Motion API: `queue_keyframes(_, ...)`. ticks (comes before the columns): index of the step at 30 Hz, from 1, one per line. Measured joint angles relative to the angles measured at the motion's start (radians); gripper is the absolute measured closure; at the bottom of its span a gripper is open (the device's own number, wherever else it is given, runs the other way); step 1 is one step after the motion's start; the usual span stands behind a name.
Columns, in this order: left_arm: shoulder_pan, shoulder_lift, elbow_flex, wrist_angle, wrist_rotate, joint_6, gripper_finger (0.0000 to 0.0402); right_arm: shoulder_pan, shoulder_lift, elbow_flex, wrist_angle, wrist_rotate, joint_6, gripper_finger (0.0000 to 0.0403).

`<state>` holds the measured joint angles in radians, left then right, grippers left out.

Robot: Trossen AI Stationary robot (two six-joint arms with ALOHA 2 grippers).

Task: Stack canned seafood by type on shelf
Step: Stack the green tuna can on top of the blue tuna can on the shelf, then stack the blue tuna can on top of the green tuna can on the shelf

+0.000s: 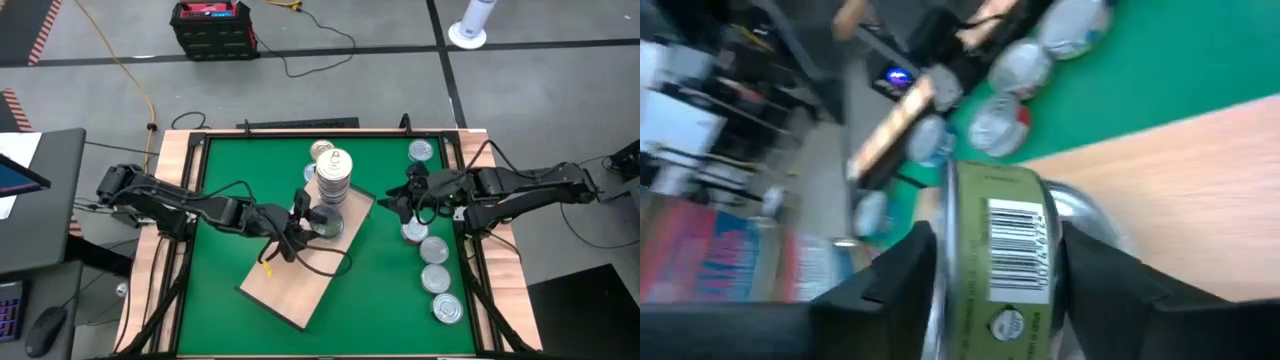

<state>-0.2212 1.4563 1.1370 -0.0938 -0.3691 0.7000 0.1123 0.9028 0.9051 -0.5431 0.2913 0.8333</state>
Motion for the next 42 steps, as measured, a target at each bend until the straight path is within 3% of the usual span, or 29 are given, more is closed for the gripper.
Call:
queue_keyframes(9, 0.007, 0.001, 0.0, 0.011, 0.053, -0.186, 0.0126, -0.001, 0.0, 0.0, 0.007, -0.001, 0.01, 0.0117)
queue_keyframes(19, 0.01, -0.021, -0.001, 0.059, 0.082, -0.455, 0.0119, -0.001, -0.005, 0.0, -0.023, -0.034, 0.041, 0.0117)
queue_keyframes(25, 0.0, -0.123, -0.001, 0.079, 0.103, -0.849, 0.012, -0.067, -0.037, 0.0, -0.316, -0.083, 0.199, 0.0117)
queue_keyframes(30, 0.004, -0.222, -0.007, -0.067, 0.076, -1.048, 0.012, -0.162, 0.008, 0.0, -0.505, -0.111, 0.165, 0.0117)
queue_keyframes(38, 0.034, -0.402, -0.201, -0.051, 0.05, -1.133, 0.012, -0.342, 0.118, 0.0, -0.591, -0.111, 0.014, 0.0117)
queue_keyframes(42, 0.08, -0.497, -0.342, 0.071, 0.049, -1.161, 0.012, -0.431, 0.204, 0.0, -0.681, -0.107, -0.041, 0.0117)
